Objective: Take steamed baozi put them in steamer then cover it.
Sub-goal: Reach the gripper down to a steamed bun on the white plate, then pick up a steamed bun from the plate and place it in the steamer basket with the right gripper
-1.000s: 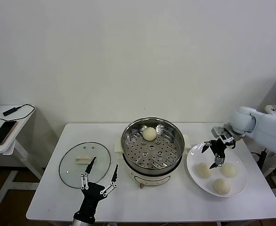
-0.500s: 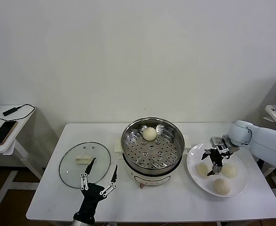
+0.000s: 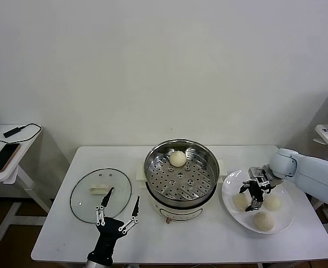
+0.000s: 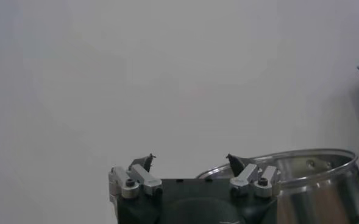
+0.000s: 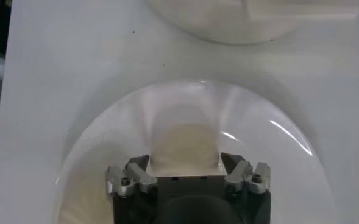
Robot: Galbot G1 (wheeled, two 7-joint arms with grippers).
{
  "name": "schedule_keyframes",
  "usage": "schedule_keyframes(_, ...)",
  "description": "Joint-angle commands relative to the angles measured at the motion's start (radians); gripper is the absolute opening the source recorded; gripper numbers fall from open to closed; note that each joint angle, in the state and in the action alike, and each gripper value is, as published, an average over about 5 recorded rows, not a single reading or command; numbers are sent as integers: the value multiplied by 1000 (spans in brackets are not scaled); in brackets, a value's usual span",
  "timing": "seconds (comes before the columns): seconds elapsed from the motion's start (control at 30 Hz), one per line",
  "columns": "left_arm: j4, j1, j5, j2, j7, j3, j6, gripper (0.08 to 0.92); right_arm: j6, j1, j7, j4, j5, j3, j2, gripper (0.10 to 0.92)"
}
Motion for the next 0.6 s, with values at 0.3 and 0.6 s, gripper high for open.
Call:
schedule_keyframes(0.3, -11, -4, -2, 7, -2, 11, 2, 823, 3, 196, -121, 55, 14, -42, -24, 687)
schedule_keyframes(0.6, -18, -12, -3, 23, -4, 27, 1, 823, -5, 683, -309, 178, 149, -308, 52, 687)
